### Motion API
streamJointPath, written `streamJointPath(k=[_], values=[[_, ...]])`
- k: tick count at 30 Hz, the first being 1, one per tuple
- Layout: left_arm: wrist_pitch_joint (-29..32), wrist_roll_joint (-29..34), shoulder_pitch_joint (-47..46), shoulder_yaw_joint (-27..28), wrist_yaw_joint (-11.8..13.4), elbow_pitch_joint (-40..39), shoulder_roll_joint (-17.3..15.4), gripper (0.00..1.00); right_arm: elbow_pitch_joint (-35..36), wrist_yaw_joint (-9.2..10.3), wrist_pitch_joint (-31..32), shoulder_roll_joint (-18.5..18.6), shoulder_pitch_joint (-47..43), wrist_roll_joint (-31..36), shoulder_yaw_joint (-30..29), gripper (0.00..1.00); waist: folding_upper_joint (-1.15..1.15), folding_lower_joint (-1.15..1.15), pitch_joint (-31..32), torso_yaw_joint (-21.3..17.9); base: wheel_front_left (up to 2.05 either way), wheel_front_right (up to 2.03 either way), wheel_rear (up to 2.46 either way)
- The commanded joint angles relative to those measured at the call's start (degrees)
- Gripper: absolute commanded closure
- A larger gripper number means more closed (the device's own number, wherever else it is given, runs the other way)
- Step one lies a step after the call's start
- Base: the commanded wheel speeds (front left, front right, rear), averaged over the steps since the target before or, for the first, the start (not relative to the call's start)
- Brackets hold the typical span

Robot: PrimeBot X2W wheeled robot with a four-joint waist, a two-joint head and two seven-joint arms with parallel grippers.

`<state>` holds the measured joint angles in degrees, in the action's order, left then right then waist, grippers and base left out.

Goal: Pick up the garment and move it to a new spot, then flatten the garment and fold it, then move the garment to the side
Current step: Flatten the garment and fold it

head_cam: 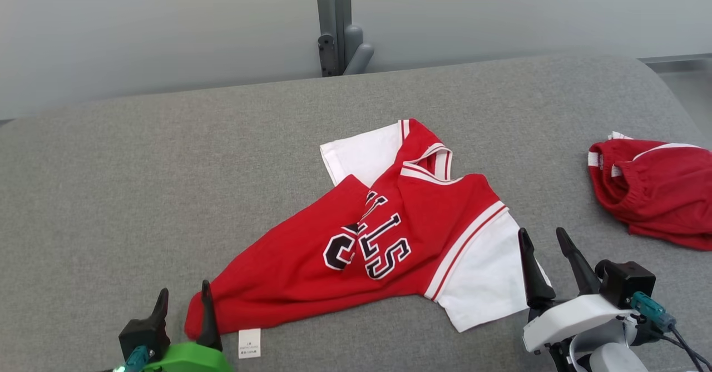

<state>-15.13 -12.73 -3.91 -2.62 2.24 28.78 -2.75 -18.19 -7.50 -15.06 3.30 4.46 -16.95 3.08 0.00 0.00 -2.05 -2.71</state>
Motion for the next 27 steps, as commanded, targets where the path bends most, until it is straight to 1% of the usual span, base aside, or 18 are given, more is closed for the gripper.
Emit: streamJointPath(k=[1, 4, 16, 19, 23, 27], values=[[0.0, 1.0, 1.8, 0.2, -0.5, -1.3, -0.3, 0.0, 0.1, 0.02, -0.2, 0.0, -0.8, 0.9, 0.3, 0.0, 0.0, 0.0, 1.3, -0.5, 0.0, 0.0, 0.0], [0.0, 1.5, 3.8, 0.1, -1.2, -3.4, -0.3, 0.0, 0.2, 0.02, -0.2, 0.0, -1.3, 2.3, 0.8, 0.0, 0.0, 0.0, 1.9, -0.1, 0.0, 0.0, 0.0], [0.0, 1.7, 7.0, -0.9, -1.5, -7.2, -0.3, 0.0, -0.1, 0.02, -0.2, 0.0, -2.5, 4.4, 2.2, 0.0, 0.0, 0.0, 2.7, 1.0, 0.0, 0.0, 0.0], [0.0, 1.1, 7.1, -1.2, -1.6, -6.8, -0.3, 0.0, -0.1, 0.02, -0.2, 0.1, -2.4, 4.2, 2.4, 0.0, 0.0, 0.0, 2.6, 1.1, 0.0, 0.0, 0.0], [0.0, -0.7, 6.9, -1.8, -2.1, -4.0, -0.3, 0.0, -0.6, 0.02, -0.2, 0.4, -2.7, 3.9, 2.4, 0.0, 0.0, 0.0, 1.8, 1.1, 0.0, 0.0, 0.0], [0.0, -3.0, 5.6, -2.2, -1.6, -1.0, -0.3, 0.0, -1.1, 0.02, -0.2, 0.9, -2.5, 3.6, 2.3, 0.0, 0.0, 0.0, 0.4, 1.0, 0.0, 0.0, 0.0]])
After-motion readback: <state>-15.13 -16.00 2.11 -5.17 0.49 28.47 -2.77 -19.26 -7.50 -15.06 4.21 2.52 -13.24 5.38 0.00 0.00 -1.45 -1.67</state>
